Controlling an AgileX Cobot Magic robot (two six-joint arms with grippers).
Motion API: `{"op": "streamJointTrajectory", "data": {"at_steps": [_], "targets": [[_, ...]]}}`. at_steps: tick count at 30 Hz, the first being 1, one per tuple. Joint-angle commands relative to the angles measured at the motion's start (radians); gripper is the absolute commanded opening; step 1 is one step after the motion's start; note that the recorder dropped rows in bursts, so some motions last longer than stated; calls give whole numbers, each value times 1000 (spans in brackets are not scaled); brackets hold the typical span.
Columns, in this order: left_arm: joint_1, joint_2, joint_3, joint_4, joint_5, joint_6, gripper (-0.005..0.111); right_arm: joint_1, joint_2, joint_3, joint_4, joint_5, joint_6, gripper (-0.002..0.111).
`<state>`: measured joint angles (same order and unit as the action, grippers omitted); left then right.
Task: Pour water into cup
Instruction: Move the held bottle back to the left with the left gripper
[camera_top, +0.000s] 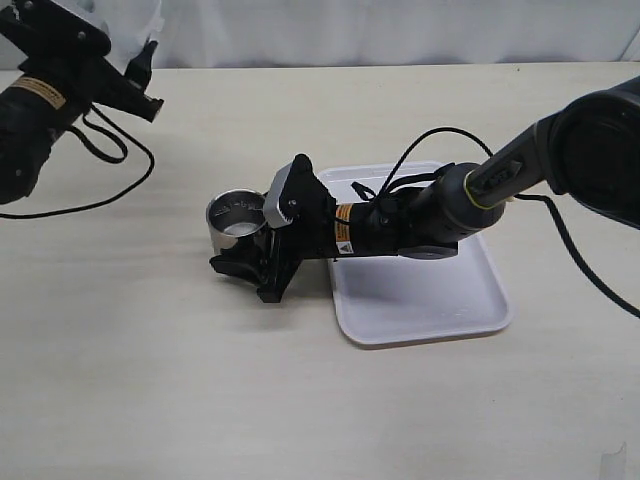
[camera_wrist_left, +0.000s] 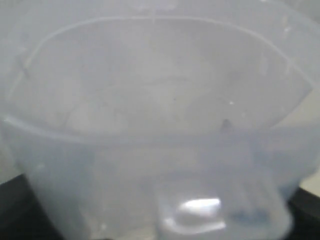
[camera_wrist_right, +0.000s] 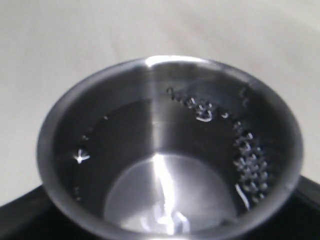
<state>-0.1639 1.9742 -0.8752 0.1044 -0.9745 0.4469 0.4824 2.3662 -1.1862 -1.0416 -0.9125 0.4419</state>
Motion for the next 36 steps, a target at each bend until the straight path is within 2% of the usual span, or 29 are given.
{"op": "streamJointTrajectory", "data": {"at_steps": [1, 3, 6, 7, 10, 13, 19, 36], "targets": [[8, -6, -124, -63, 298, -119, 0, -6, -2, 0, -17, 24, -5, 4], [20, -6, -169, -63, 397, -184, 0, -6, -2, 0, -17, 24, -5, 4], [52, -6, -172, -63, 386, -327, 0, -6, -2, 0, -17, 24, -5, 4], [80, 1, -172, -63, 377, -409, 0, -6, -2, 0, -17, 24, -5, 4], [142, 53, -172, -57, 346, -501, 0, -6, -2, 0, -17, 24, -5, 4], [165, 102, -172, -57, 317, -501, 0, -6, -2, 0, -17, 24, -5, 4], [168, 197, -180, -4, 160, -497, 0, -6, -2, 0, -17, 24, -5, 4], [168, 230, -222, -11, 168, -504, 0, -6, -2, 0, -17, 24, -5, 4]]}}
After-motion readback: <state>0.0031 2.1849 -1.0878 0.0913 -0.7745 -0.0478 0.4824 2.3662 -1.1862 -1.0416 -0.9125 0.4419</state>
